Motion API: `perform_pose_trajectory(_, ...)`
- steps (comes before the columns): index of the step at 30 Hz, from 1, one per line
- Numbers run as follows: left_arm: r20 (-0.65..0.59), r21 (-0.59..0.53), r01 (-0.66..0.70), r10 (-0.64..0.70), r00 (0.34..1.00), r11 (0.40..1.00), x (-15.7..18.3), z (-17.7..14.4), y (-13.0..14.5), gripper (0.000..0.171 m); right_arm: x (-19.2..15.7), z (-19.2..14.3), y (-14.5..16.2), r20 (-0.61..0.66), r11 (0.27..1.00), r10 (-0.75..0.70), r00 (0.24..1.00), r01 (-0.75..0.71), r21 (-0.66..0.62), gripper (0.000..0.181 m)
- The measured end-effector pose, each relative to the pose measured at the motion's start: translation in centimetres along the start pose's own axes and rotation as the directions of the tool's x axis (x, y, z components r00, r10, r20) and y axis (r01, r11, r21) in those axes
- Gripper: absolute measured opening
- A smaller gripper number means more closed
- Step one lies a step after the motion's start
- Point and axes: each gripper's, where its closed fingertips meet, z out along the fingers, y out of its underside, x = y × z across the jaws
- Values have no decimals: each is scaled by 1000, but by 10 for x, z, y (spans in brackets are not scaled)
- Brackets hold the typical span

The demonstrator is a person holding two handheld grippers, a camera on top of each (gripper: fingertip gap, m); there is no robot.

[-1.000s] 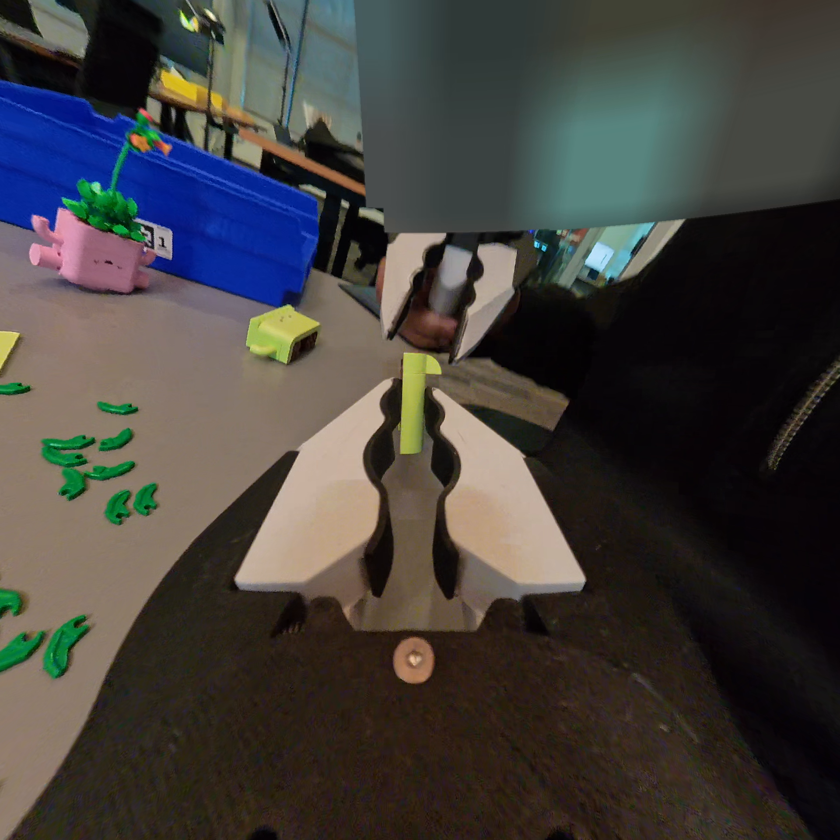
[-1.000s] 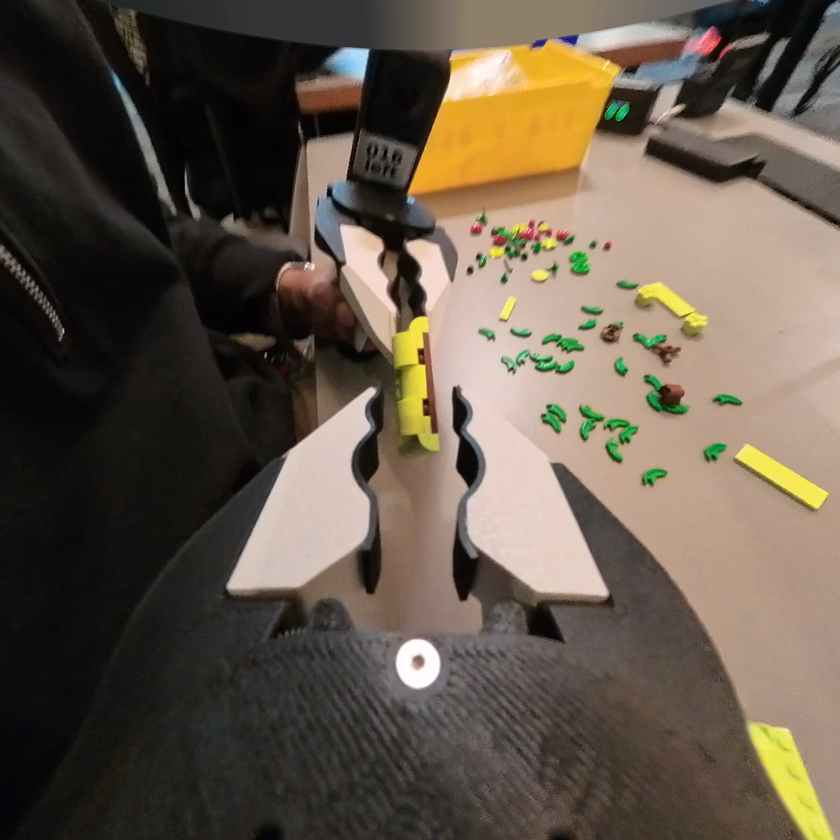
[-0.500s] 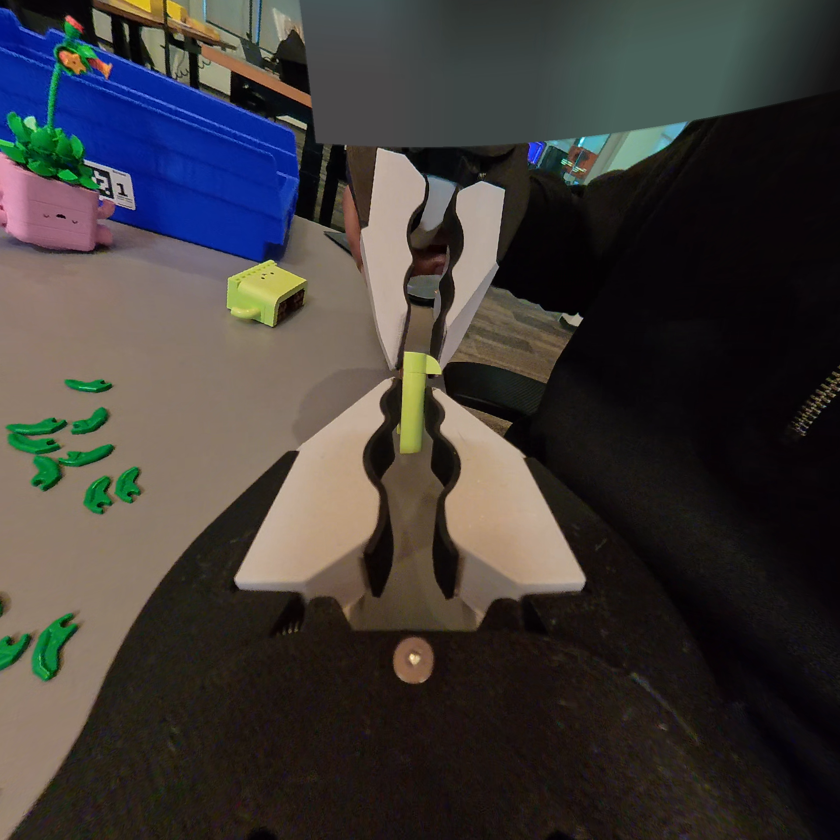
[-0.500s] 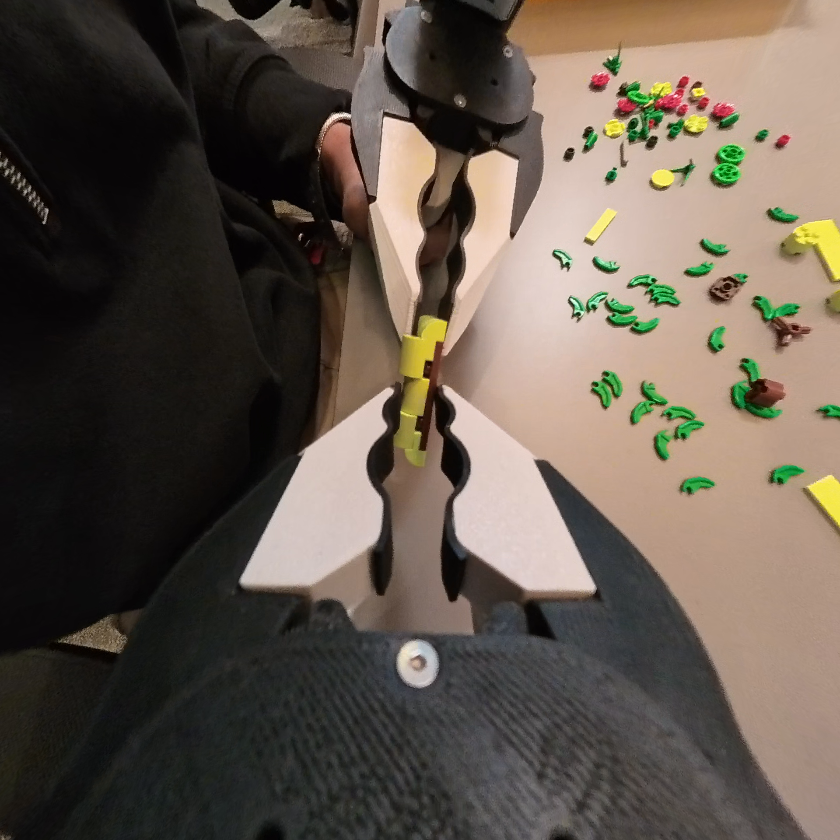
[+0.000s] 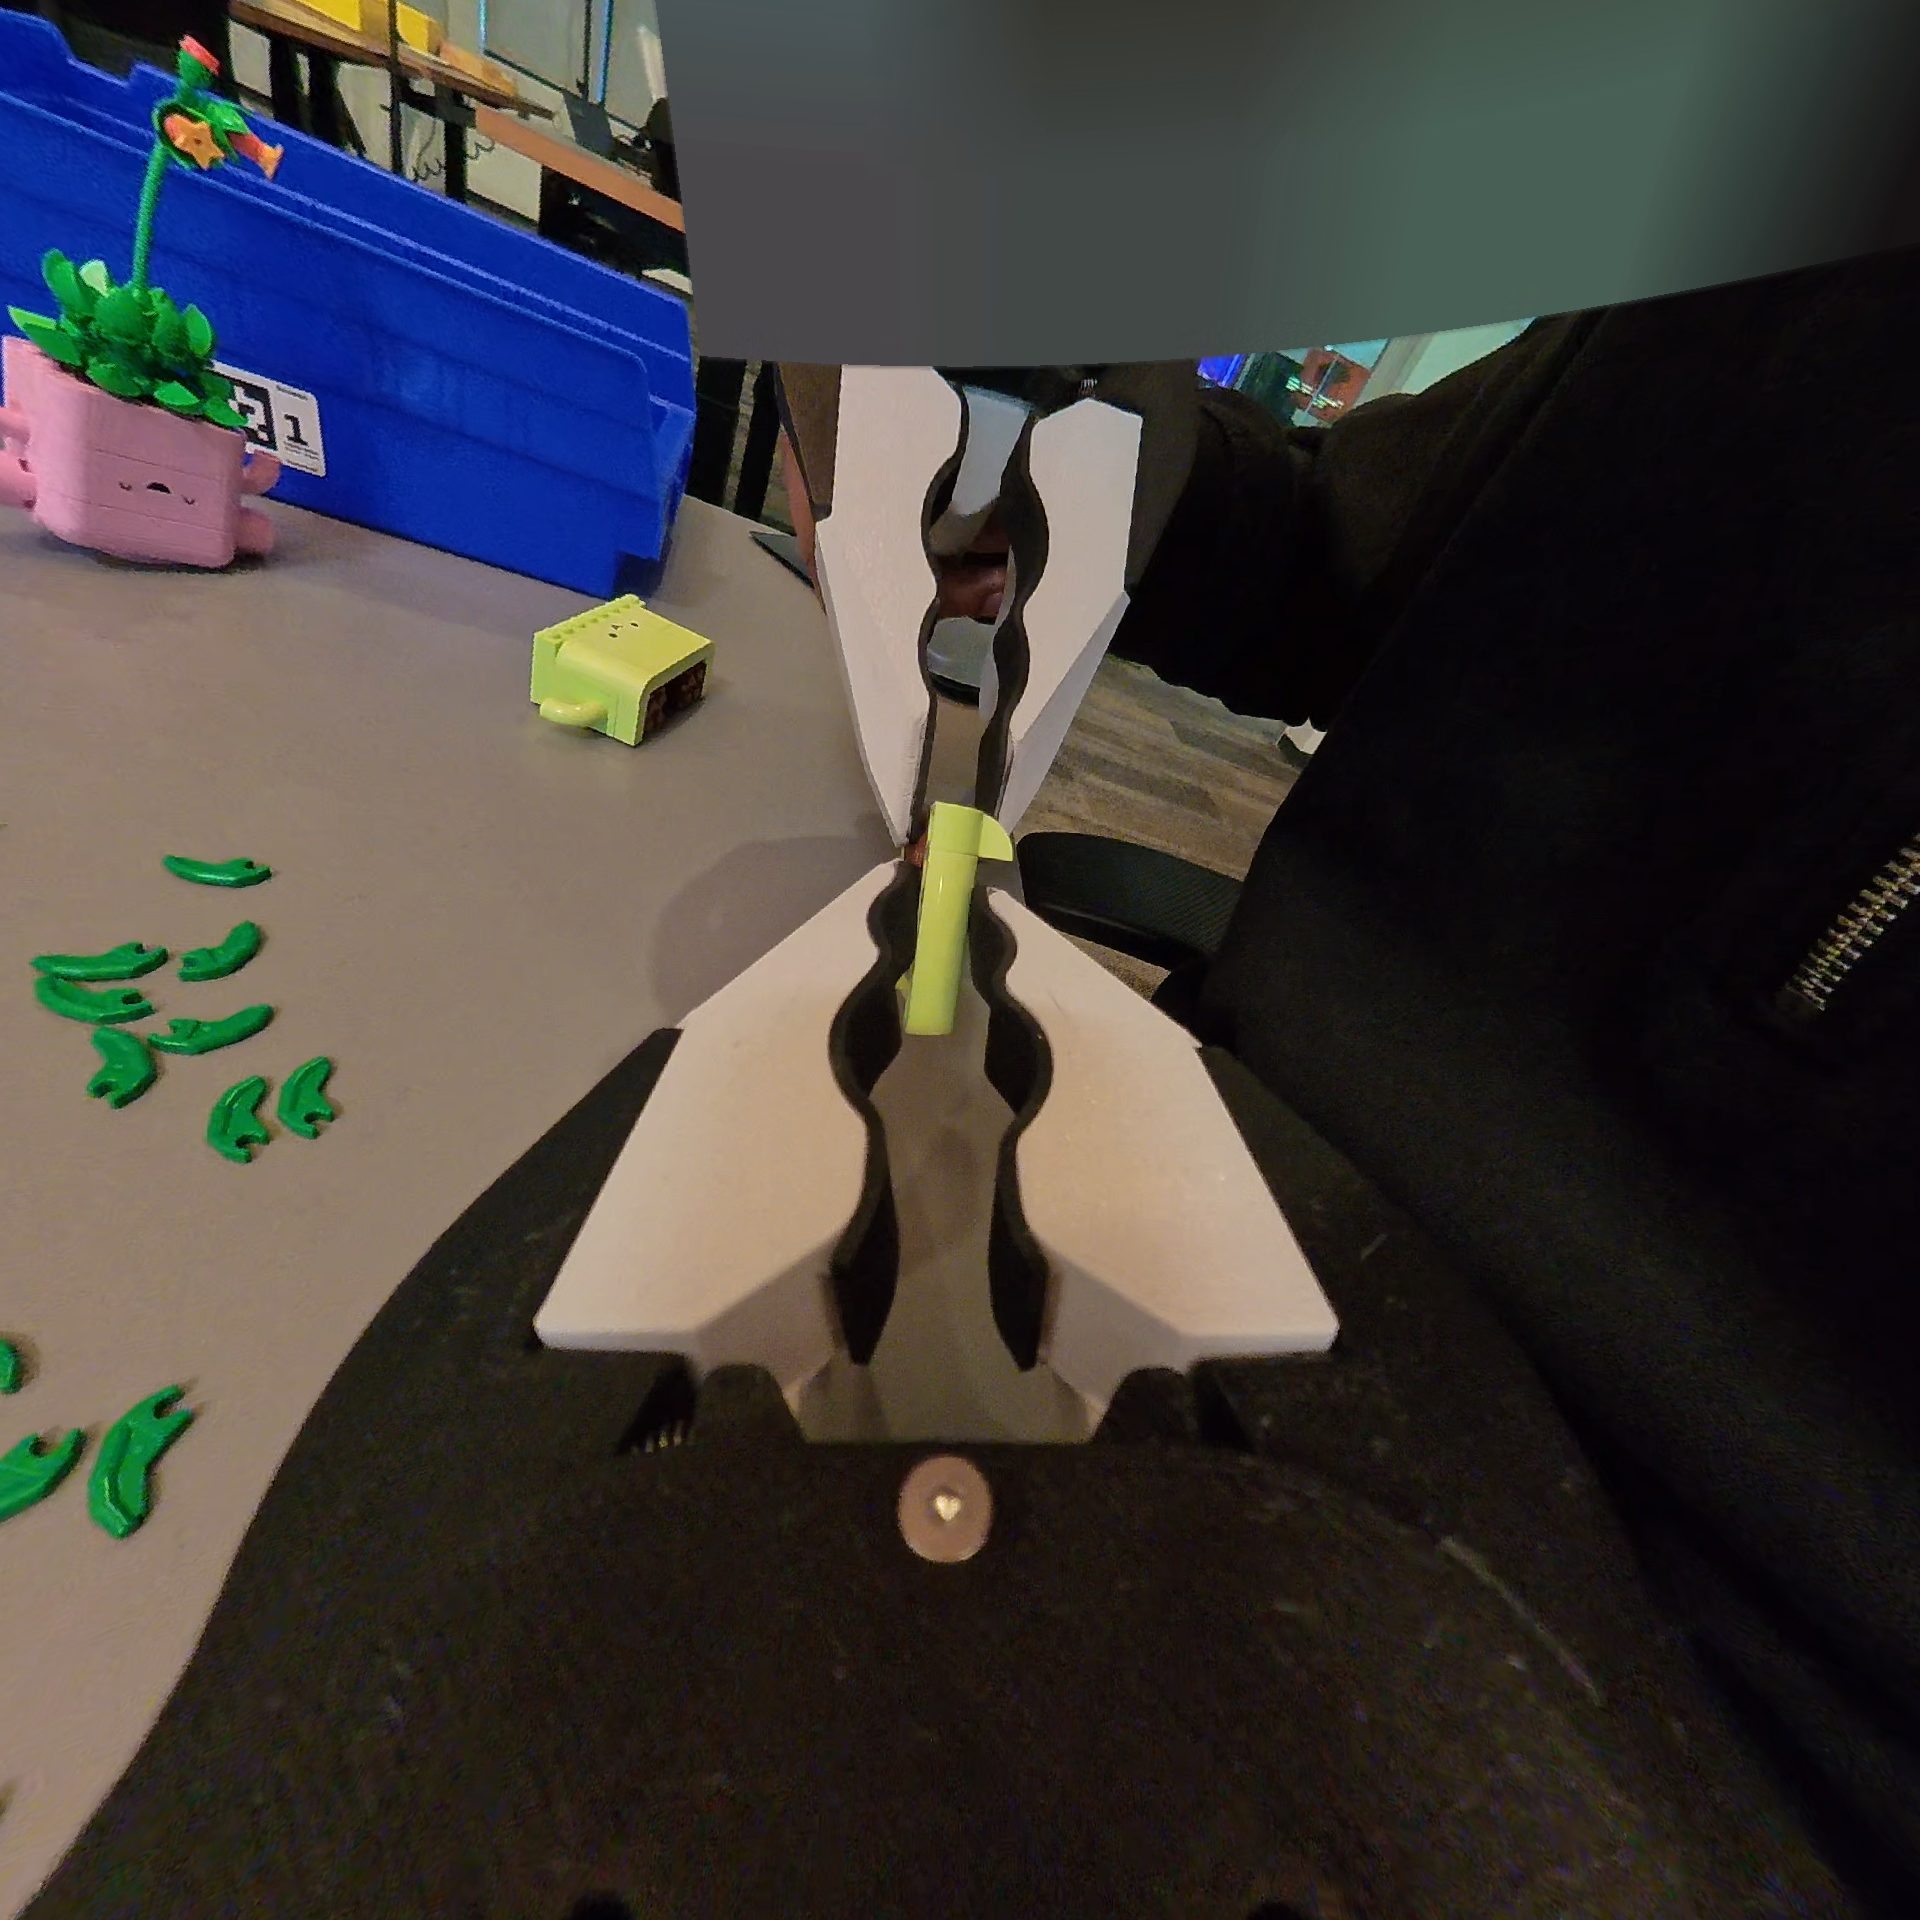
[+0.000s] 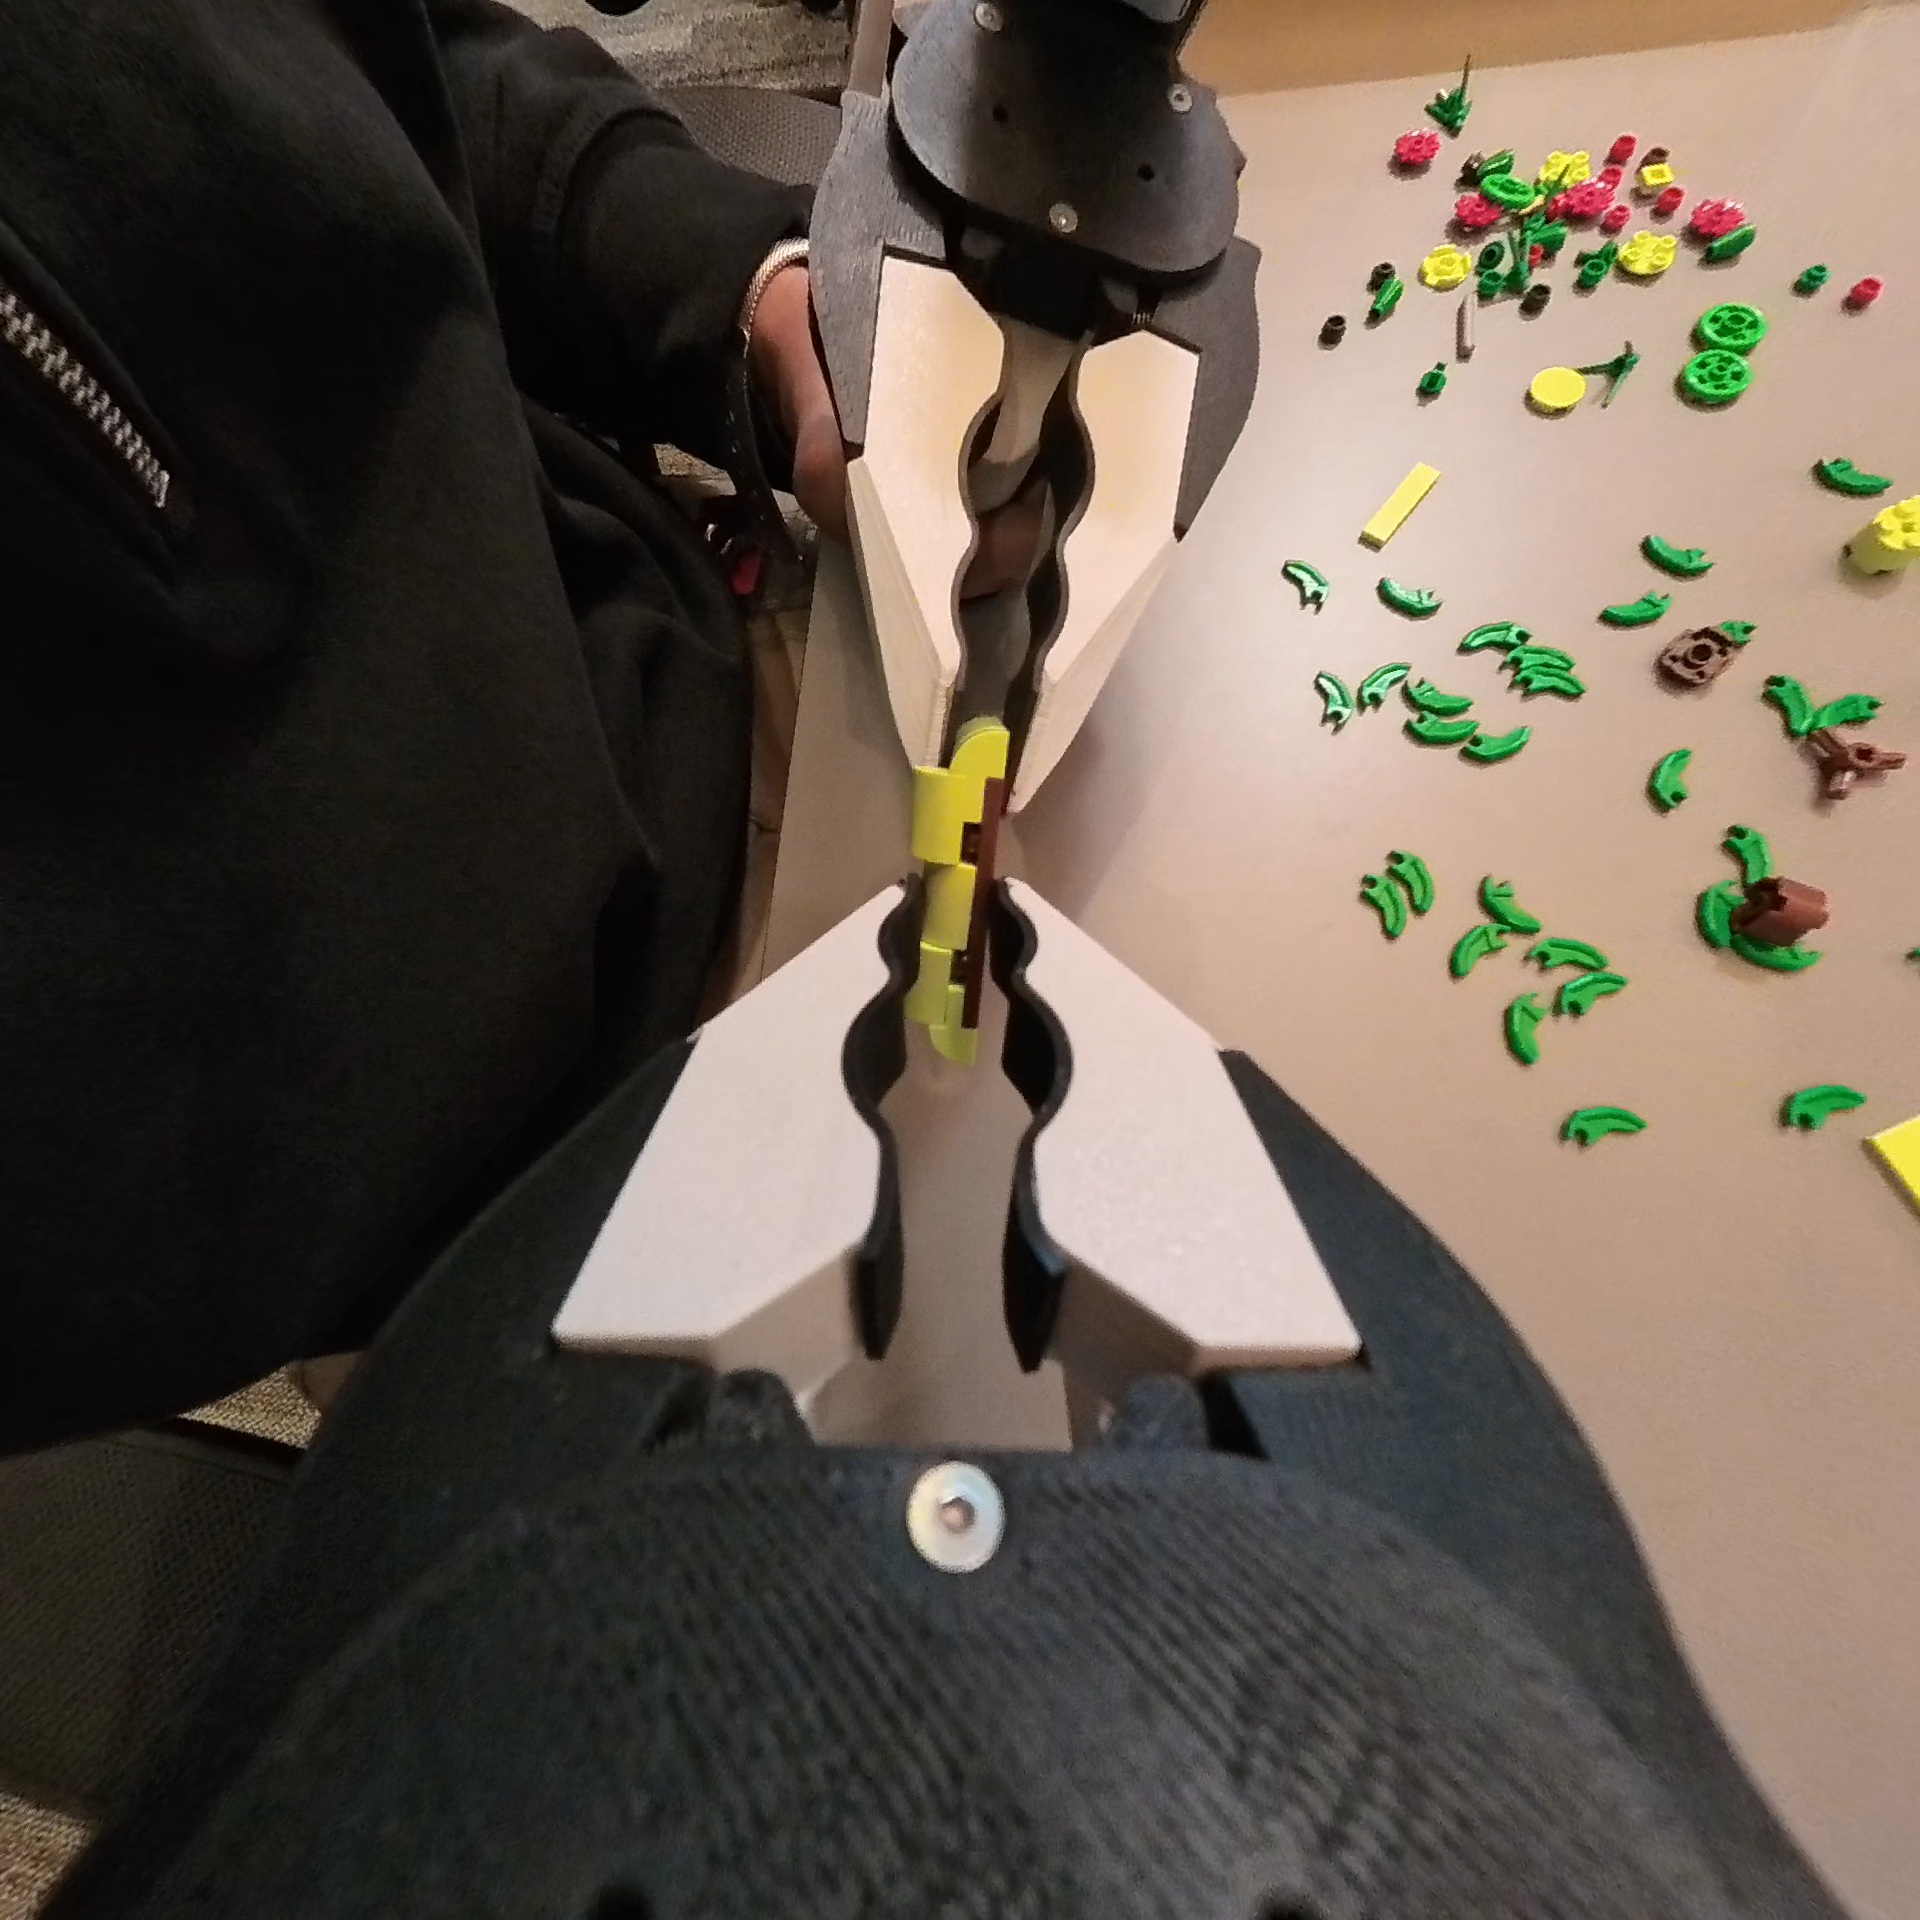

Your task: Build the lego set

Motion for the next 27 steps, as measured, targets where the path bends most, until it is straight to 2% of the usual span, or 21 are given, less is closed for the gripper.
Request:
perform_pose_trajectory(14, 10, -18, -15, 15, 1000, 1000, 1, 3, 2, 8, -2, -1, 3, -32, 1000, 3, 999, -2, 11, 10)
perform_pose_trajectory(19, 29, -21, 5, -4, 1000, 1000, -3, 4, 3, 7, 2, 0, 5, -30, 998, 50, 998, -49, 37, 11)
perform_pose_trajectory(21, 36, 1, 43, -43, 998, 999, -8, 3, 0, 7, 7, -1, 4, -52, 995, 76, 996, -71, 75, 12)
perform_pose_trajectory(24, 67, 28, 151, -153, 986, 988, -20, 1, 0, 7, 16, -9, 5, -117, 988, 111, 987, -97, 120, 39)
perform_pose_trajectory(27, 131, 34, 314, -316, 940, 949, -40, 0, 8, 7, 22, -9, 13, -186, 979, 158, 970, -128, 161, 45)
